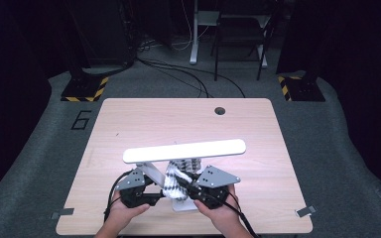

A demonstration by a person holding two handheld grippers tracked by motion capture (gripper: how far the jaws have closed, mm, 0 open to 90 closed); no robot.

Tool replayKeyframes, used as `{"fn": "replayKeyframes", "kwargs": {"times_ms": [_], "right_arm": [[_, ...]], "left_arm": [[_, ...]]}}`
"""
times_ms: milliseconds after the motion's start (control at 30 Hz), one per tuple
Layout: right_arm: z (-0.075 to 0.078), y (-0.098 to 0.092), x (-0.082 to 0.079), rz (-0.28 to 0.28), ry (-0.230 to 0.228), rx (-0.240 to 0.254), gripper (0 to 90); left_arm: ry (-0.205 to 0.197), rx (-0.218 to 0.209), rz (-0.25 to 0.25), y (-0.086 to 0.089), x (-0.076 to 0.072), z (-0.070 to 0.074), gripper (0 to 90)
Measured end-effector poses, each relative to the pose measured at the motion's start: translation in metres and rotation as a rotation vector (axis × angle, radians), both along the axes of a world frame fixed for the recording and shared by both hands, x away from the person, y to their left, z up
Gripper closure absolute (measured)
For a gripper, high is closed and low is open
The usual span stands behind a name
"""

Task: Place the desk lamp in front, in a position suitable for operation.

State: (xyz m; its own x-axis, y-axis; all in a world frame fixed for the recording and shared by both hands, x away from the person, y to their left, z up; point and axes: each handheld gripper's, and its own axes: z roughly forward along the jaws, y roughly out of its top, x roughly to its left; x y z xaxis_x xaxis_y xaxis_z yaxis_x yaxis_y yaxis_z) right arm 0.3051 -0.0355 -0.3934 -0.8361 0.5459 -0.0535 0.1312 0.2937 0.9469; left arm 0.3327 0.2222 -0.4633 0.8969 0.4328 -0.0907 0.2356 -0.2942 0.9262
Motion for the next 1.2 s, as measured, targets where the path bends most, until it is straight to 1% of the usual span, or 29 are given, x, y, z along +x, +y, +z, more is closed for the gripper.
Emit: {"fn": "replayKeyframes", "kwargs": {"times_ms": [33, 133, 167, 200, 233, 267, 367, 400, 467, 500, 633, 667, 733, 767, 833, 933, 967, 1000, 1033, 1067, 1100, 1133, 1167, 1200], "right_arm": [[0.001, 0.006, 0.001, 0.009, 0.004, -0.004, 74.7], [-0.001, 0.011, 0.002, 0.019, 0.002, -0.014, 74.7], [-0.005, 0.017, 0.004, 0.018, 0.019, -0.013, 74.7], [-0.005, 0.017, 0.004, 0.018, 0.019, -0.013, 74.7], [-0.009, 0.022, 0.005, 0.019, 0.032, -0.025, 74.7], [-0.011, 0.024, 0.007, 0.018, 0.024, -0.025, 74.7], [-0.014, 0.027, 0.009, 0.007, 0.034, -0.034, 74.7], [-0.015, 0.027, 0.009, 0.009, 0.038, -0.031, 74.8], [-0.015, 0.027, 0.009, 0.008, 0.039, -0.03, 74.7], [-0.013, 0.027, 0.009, 0.011, 0.031, -0.033, 74.8], [-0.008, 0.028, 0.005, 0.009, 0.023, -0.019, 74.8], [-0.006, 0.029, 0.005, 0.013, 0.007, -0.019, 74.8], [-0.001, 0.03, 0.004, 0.018, -0.004, -0.017, 74.8], [0.001, 0.031, 0.003, 0.012, -0.002, -0.009, 74.8], [0.006, 0.033, 0.003, 0.017, -0.024, 0.004, 74.7], [0.012, 0.036, 0.001, 0.013, -0.026, 0.018, 74.7], [0.014, 0.036, 0.002, 0.017, -0.039, 0.023, 74.7], [0.014, 0.036, 0.002, 0.017, -0.039, 0.023, 74.7], [0.018, 0.038, 0.0, 0.015, -0.037, 0.034, 74.7], [0.018, 0.038, 0.0, 0.015, -0.037, 0.034, 74.7], [0.023, 0.039, -0.001, 0.018, -0.052, 0.044, 74.7], [0.023, 0.039, -0.001, 0.018, -0.052, 0.044, 74.7], [0.027, 0.041, -0.003, 0.02, -0.063, 0.05, 74.7], [0.027, 0.041, -0.003, 0.02, -0.063, 0.05, 74.7]], "left_arm": [[0.0, 0.0, 0.001, 0.0, 0.0, 0.0, 53.5], [0.006, 0.001, -0.004, 0.0, 0.0, 0.0, 53.5], [0.007, 0.002, -0.003, 0.0, 0.0, 0.0, 53.5], [0.007, 0.002, -0.003, 0.0, 0.0, 0.0, 53.5], [0.008, 0.002, -0.003, 0.0, 0.0, 0.0, 53.5], [0.008, 0.002, -0.002, 0.0, -0.001, 0.0, 53.5], [0.006, 0.007, 0.003, 0.0, -0.001, 0.001, 53.5], [0.003, 0.002, 0.011, -0.001, -0.001, 0.001, 53.5], [0.004, -0.002, 0.01, -0.001, -0.001, 0.001, 53.5], [0.004, 0.006, 0.012, -0.002, -0.001, 0.001, 53.6], [0.008, 0.008, 0.011, -0.003, -0.002, 0.001, 53.5], [0.008, 0.008, 0.011, -0.003, -0.002, 0.001, 53.5], [0.008, 0.007, 0.012, -0.003, -0.002, 0.001, 53.6], [0.009, 0.007, 0.012, -0.003, -0.002, 0.001, 53.5], [0.009, 0.007, 0.012, -0.003, -0.002, 0.001, 53.5], [0.009, 0.007, 0.013, -0.003, -0.002, 0.001, 53.5], [0.008, 0.009, 0.013, -0.003, -0.002, 0.001, 53.5], [0.008, 0.009, 0.013, -0.003, -0.002, 0.001, 53.6], [0.017, -0.009, 0.018, -0.004, -0.003, 0.001, 53.5], [0.017, -0.009, 0.018, -0.004, -0.003, 0.001, 53.5], [0.016, -0.007, 0.017, -0.004, -0.003, 0.001, 53.6], [0.016, -0.007, 0.017, -0.004, -0.003, 0.001, 53.6], [0.02, -0.014, 0.021, -0.004, -0.003, 0.001, 53.5], [0.02, -0.014, 0.021, -0.004, -0.003, 0.001, 53.6]]}}
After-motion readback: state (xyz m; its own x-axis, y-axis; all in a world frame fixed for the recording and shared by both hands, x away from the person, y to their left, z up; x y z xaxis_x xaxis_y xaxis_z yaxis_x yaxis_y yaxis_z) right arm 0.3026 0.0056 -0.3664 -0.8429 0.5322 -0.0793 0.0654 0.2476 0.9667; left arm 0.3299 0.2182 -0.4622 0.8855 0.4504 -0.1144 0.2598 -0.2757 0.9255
